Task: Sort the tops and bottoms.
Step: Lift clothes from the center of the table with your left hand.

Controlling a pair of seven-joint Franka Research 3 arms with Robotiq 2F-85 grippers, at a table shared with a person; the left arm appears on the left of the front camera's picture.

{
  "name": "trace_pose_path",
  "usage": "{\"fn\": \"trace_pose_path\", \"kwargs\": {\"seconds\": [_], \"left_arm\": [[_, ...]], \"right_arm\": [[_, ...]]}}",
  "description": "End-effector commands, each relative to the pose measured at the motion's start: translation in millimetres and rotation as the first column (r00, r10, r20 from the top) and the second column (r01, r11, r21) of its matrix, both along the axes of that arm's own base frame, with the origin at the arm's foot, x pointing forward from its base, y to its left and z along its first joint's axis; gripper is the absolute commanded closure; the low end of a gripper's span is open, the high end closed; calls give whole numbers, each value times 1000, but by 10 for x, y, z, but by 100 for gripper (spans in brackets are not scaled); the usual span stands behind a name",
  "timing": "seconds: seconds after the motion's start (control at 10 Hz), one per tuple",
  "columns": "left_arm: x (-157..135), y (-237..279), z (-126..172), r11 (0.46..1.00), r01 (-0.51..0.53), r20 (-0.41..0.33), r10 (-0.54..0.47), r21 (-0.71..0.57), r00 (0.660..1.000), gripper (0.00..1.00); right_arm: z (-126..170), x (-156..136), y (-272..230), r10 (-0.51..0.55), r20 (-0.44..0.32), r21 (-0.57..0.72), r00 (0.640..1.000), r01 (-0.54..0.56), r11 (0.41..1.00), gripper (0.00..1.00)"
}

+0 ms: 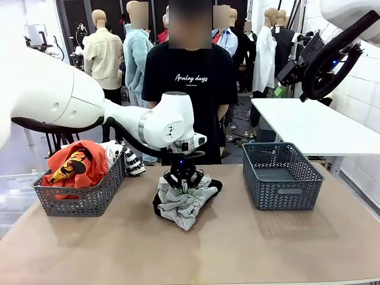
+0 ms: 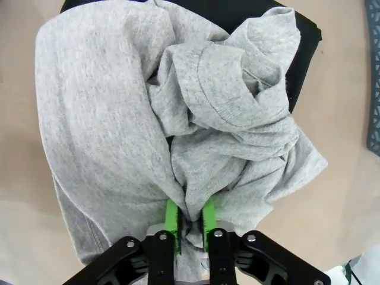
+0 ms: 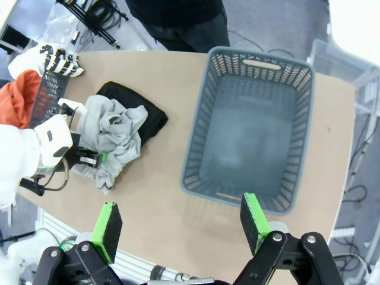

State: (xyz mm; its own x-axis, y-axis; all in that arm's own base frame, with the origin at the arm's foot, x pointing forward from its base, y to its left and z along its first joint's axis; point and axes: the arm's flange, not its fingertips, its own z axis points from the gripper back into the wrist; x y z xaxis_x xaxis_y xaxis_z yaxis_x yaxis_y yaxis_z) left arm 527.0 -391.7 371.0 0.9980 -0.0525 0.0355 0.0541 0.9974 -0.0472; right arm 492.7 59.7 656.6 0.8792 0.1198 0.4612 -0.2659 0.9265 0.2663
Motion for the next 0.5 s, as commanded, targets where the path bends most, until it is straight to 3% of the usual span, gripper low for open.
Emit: {"fn": "trace_pose_path", "kwargs": {"seconds": [0.0, 0.2, 0.3, 0.4], "left_arm": [[-92, 83, 2, 999, -34, 24, 33, 33, 999, 100], [-92, 139, 65, 999, -38, 24, 37, 33, 999, 100], [-141, 194, 42, 994, -44, 7, 44, 98, 999, 100], [-11, 49, 40, 1000, -5, 5, 5, 4, 1000, 100]], "right_arm": [[23, 6, 18, -15, -19, -16, 1000, 15, 1000, 0], [23, 6, 18, -15, -19, -16, 1000, 15, 1000, 0], [23, 6, 18, -15, -19, -16, 1000, 15, 1000, 0], [23, 6, 18, -15, -19, -16, 1000, 15, 1000, 0]]}}
